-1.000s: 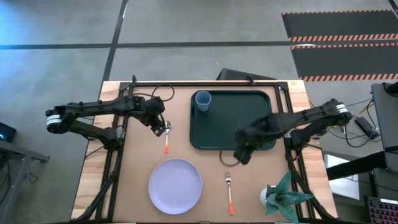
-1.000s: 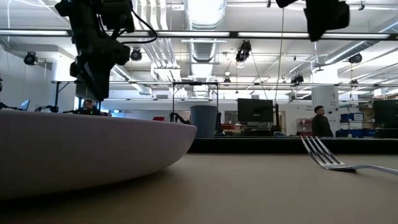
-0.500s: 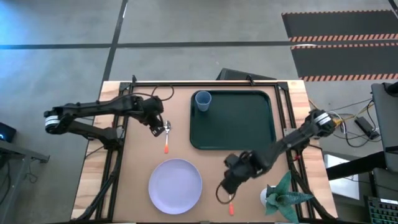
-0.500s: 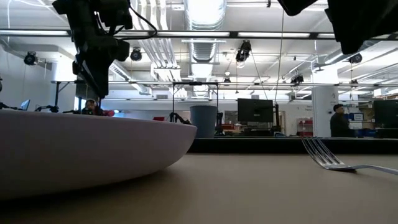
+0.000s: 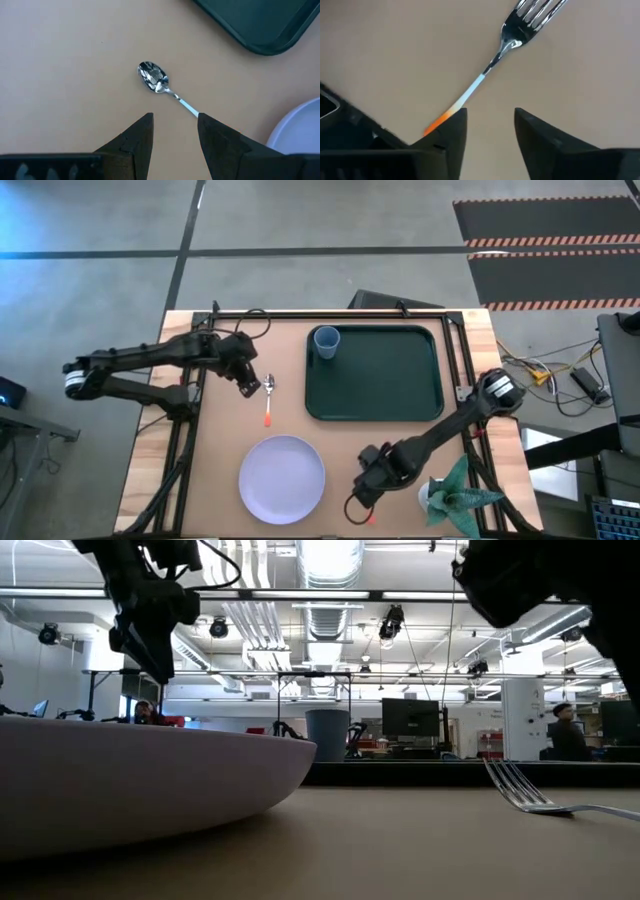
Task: Pick and place plate/cup/fork/spoon on tray
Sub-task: Put the orange fork on the bottom right of the black tray
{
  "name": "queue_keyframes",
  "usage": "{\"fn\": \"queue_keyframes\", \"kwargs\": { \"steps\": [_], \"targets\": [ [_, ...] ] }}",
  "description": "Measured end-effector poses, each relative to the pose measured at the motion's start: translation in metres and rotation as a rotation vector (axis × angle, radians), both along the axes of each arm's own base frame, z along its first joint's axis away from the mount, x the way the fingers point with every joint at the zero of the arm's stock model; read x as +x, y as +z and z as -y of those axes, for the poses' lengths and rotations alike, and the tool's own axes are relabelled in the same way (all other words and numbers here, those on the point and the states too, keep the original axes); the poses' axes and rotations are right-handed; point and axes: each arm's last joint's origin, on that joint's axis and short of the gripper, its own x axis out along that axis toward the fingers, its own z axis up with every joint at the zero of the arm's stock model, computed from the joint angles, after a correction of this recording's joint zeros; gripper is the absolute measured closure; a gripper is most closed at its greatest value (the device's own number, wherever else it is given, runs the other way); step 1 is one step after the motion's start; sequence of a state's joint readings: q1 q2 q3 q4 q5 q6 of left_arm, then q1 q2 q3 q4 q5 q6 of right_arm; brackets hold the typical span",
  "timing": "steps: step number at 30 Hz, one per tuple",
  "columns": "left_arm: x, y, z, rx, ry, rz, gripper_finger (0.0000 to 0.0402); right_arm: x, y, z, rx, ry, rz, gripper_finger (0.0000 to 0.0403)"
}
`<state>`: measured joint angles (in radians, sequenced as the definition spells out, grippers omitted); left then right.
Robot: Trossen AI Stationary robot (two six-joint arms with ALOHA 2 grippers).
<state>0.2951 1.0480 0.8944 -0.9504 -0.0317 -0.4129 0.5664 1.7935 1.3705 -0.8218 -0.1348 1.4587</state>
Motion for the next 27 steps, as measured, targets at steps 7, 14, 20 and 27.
{"fn": "queue_keyframes", "kwargs": {
  "steps": [7, 14, 20, 27],
  "targets": [
    [-0.006, 0.005, 0.002, 0.011, -0.004, 0.029, 0.0265, 0.016, -0.026, -0.012, 0.033, -0.075, 0.047, 0.02],
    [-0.011, 0.009, 0.003, 0.041, -0.049, 0.047, 0.0265, 0.028, -0.05, -0.021, 0.031, -0.109, 0.035, 0.0199],
    [-0.014, 0.012, 0.004, 0.048, -0.051, 0.064, 0.0265, 0.029, -0.055, -0.021, -0.009, -0.125, -0.015, 0.0248],
    [-0.014, 0.011, 0.004, 0.05, -0.054, 0.064, 0.0265, 0.026, -0.057, -0.018, -0.082, -0.19, -0.021, 0.0384]
  ]
}}
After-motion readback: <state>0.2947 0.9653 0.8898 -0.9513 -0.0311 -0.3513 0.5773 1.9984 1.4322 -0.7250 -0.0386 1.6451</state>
